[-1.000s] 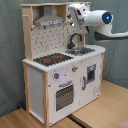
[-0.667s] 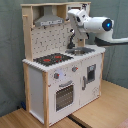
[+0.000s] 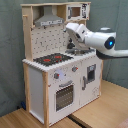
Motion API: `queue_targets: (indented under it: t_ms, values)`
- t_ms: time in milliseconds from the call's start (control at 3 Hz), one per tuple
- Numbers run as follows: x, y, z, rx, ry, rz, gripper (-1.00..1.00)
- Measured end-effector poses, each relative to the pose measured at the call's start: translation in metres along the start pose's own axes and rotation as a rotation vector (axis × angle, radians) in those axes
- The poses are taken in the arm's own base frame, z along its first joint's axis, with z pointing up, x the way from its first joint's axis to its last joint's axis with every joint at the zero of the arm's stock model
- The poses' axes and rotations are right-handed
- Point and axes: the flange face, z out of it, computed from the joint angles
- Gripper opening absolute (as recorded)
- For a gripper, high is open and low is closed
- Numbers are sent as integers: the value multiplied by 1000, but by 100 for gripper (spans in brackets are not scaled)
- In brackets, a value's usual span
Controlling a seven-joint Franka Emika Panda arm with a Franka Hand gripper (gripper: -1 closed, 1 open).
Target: Play with the kitchen
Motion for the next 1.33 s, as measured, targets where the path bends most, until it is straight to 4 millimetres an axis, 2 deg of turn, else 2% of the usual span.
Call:
queue_targets:
  t_ms: [333, 667, 1000, 1333]
  values:
    - [23, -50, -17, -10, 10, -99, 100]
    - [30, -103, -19, -7, 0, -167, 100]
    - [33, -145, -20, -26, -13, -224, 100]
    - [24, -186, -30, -41, -40, -283, 100]
